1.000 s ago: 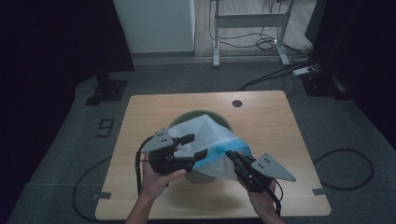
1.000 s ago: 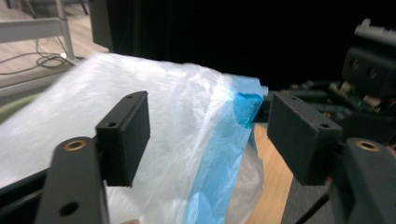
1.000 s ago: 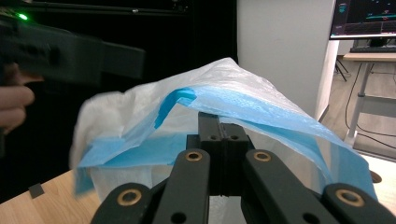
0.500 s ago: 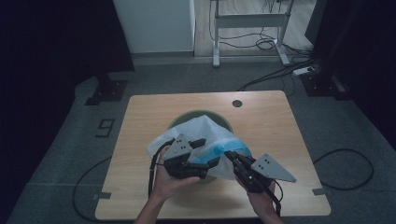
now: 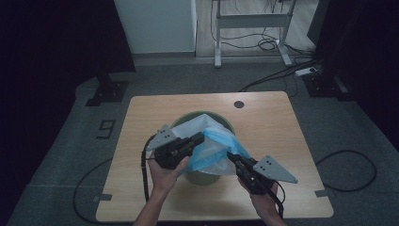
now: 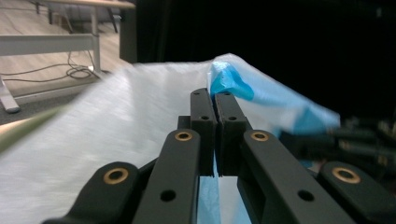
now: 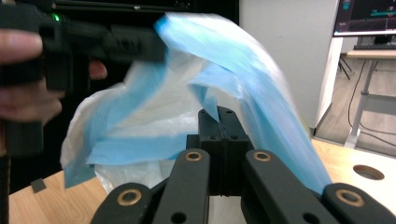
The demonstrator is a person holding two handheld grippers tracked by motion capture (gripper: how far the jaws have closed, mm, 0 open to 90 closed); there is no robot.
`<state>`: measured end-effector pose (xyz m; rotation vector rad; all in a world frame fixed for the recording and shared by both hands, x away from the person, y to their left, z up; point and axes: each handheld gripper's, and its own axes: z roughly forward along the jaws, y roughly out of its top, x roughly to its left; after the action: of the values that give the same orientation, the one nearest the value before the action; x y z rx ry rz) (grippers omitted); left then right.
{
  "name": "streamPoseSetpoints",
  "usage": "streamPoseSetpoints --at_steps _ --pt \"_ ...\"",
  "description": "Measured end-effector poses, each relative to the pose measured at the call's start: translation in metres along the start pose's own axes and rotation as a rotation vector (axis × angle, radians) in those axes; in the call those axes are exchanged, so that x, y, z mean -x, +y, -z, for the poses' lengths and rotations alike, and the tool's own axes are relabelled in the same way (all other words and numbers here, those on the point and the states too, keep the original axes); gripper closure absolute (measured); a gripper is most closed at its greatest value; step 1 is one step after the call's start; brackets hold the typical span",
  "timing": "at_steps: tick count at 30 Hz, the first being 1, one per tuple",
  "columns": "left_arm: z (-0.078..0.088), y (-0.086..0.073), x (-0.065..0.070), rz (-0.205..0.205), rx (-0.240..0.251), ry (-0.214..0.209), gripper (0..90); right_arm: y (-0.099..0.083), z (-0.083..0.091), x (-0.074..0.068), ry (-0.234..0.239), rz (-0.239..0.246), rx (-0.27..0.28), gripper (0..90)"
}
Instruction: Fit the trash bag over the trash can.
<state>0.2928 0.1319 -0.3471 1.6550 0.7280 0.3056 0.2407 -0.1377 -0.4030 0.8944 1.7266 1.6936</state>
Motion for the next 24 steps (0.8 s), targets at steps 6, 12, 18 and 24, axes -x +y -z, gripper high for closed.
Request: streamPoseSetpoints --at_steps 6,12,18,24 --pt "0.012 0.016 -0.031 0.104 0.077 0.031 88.0 0.000 -0.002 0.015 -0.016 -0.022 -0.018 89.2" --pt "0.021 0.029 -0.055 0.153 0.112 0.066 88.2 0.015 -0.008 0.037 -0.030 -0.029 -0.029 89.2" --pt "0.034 0.039 -0.077 0.209 0.166 0.095 88.5 0.039 -0.019 0.067 -0.087 -0.034 -0.040 89.2" --pt "0.049 0.036 -0.086 0.245 0.198 0.095 88.1 0.048 -0.016 0.087 -0.114 -0.079 -0.034 89.2"
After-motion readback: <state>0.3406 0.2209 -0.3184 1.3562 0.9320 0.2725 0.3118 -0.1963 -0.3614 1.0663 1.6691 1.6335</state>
